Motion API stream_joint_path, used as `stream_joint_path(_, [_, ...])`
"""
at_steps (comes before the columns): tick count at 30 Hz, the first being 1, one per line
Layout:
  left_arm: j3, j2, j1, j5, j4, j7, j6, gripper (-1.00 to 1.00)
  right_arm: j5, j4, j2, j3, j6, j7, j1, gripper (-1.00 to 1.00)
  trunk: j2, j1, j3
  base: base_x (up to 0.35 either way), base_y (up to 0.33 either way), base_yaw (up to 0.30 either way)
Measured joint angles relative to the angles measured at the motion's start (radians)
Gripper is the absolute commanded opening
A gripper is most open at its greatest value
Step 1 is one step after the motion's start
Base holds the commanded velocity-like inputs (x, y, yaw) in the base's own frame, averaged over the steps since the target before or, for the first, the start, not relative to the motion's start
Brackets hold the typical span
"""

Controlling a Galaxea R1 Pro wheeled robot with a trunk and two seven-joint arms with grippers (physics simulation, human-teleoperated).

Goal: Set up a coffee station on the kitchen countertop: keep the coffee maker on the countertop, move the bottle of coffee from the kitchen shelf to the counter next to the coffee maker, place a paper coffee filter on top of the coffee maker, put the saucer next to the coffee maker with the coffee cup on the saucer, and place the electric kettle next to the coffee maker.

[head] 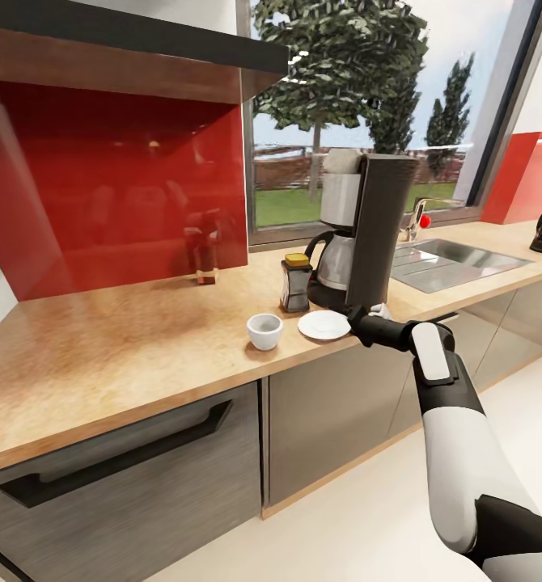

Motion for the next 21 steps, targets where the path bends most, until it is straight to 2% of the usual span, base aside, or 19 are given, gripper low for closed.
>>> stream_joint_path(15, [0.000, 0.000, 0.000, 0.000, 0.000, 0.000, 0.000, 1.00, 0.000, 0.000, 0.001, 0.000, 0.000, 0.000, 0.000, 1.00, 0.000, 0.000, 0.000, 0.000, 0.000, 0.000])
stream_joint_path(21, [0.000, 0.000, 0.000, 0.000, 0.000, 0.000, 0.000, 1.00, -0.012, 0.000, 0.001, 0.001, 0.001, 0.000, 0.000, 1.00, 0.000, 0.000, 0.000, 0.107, 0.000, 0.000])
